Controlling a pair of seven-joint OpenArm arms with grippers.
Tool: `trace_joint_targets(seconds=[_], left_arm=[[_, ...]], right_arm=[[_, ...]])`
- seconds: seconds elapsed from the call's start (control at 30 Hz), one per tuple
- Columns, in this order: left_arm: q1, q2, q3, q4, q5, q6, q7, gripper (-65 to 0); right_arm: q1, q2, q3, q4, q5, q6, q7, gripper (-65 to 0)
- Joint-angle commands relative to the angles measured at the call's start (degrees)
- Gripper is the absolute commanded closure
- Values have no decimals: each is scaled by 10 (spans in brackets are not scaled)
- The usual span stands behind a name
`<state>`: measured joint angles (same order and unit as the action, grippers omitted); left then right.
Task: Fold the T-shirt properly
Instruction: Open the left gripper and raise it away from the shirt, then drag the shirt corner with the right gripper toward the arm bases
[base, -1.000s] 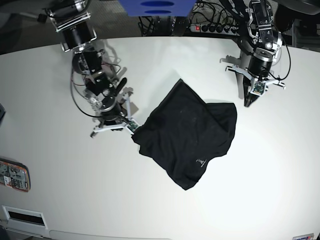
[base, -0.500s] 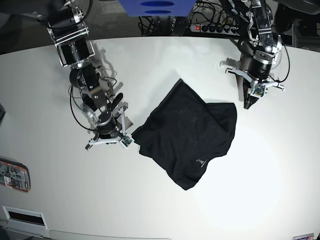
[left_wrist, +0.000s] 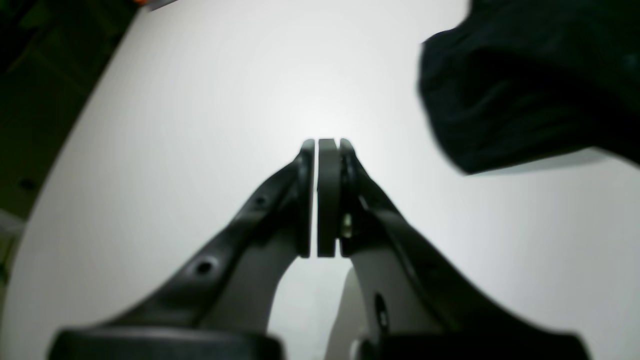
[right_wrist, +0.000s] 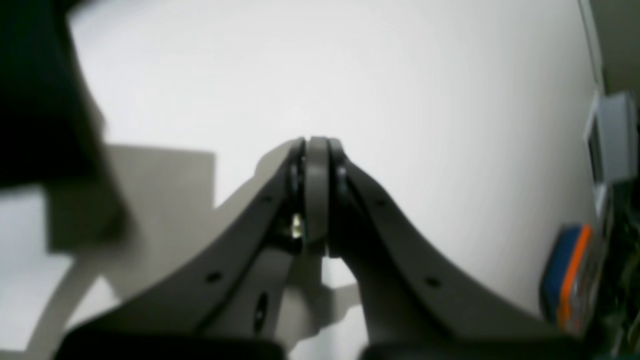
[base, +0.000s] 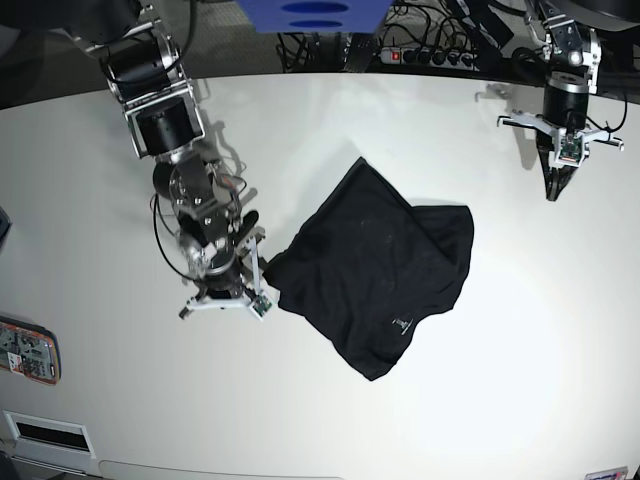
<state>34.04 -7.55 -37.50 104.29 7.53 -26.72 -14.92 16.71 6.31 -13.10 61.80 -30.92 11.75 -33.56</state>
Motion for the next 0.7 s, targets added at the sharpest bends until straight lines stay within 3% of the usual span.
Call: trace_joint_targets(seconds=[0.0,0.13,0.33,0.67], left_arm=[[2,-4,-7,8,-9,3,-15,0],[19,-4,-9,8,-9,3,-16,0],[20,-4,-9,8,-9,3,-16,0],[18,-4,-5,-5,-7,3,-16,0]], right_arm=[[15,-13,-1,-7,18,13,-8,0],[44,-35,0,-41,59,13,-8,0],[86,-37,-2,-91,136,13,-13,0],[79,-35,-49,-43,140,13,-15,0]])
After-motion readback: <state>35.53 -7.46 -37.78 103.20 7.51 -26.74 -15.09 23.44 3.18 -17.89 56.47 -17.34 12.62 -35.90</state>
